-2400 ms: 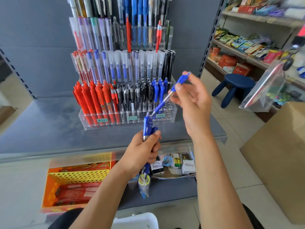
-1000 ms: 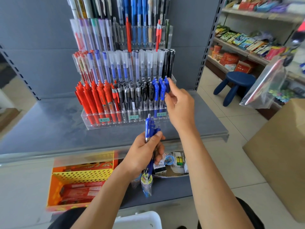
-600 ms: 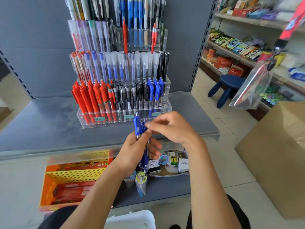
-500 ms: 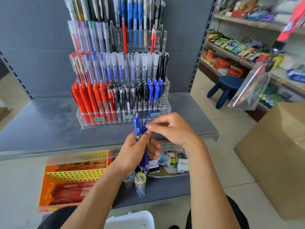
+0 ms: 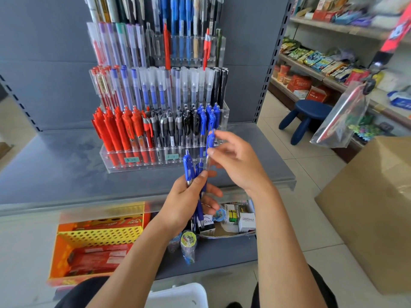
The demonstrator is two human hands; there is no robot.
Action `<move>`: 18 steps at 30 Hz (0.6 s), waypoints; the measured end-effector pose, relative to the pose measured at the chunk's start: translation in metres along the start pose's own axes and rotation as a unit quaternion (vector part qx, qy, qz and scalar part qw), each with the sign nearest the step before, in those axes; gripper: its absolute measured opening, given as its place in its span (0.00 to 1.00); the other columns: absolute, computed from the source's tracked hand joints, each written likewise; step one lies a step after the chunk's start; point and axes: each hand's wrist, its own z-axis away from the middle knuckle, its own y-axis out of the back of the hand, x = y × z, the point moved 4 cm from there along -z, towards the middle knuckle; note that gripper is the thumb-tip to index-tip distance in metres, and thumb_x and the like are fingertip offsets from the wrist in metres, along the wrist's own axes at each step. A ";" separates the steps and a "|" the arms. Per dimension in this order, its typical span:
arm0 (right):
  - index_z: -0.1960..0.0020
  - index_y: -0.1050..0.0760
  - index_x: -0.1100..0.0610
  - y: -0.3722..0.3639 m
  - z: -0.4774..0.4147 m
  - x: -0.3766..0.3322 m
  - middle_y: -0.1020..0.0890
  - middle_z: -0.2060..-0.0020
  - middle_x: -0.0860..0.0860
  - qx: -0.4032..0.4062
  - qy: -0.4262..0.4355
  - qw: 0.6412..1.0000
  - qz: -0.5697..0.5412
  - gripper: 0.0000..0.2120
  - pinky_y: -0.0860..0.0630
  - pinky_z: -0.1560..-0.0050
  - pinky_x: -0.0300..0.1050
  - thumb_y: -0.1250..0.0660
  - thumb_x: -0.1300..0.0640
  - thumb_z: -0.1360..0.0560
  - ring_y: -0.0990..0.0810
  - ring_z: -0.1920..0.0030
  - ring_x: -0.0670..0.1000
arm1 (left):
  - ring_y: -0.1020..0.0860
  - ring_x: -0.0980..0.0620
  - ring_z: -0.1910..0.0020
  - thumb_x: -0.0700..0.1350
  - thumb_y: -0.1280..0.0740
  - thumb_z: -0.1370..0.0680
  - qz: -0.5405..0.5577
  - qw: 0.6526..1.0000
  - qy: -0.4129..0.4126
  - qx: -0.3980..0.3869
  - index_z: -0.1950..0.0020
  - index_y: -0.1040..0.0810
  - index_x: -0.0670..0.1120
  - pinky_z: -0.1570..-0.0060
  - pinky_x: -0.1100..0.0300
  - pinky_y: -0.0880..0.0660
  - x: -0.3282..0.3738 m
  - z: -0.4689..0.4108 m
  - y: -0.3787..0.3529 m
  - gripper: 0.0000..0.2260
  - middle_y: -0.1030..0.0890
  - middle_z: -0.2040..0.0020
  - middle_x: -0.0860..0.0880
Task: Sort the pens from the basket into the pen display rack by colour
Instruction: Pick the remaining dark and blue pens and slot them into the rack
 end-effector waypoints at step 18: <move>0.26 0.30 0.51 0.008 -0.027 -0.019 0.20 0.47 0.52 0.265 0.208 0.939 0.066 0.19 0.23 0.48 0.35 0.39 0.58 0.16 0.20 0.48 0.46 | 0.34 0.52 0.75 0.48 0.43 0.14 -0.040 0.999 -0.006 0.031 0.43 0.23 0.42 0.75 0.61 0.36 -0.005 -0.013 0.001 0.12 0.27 0.70 0.48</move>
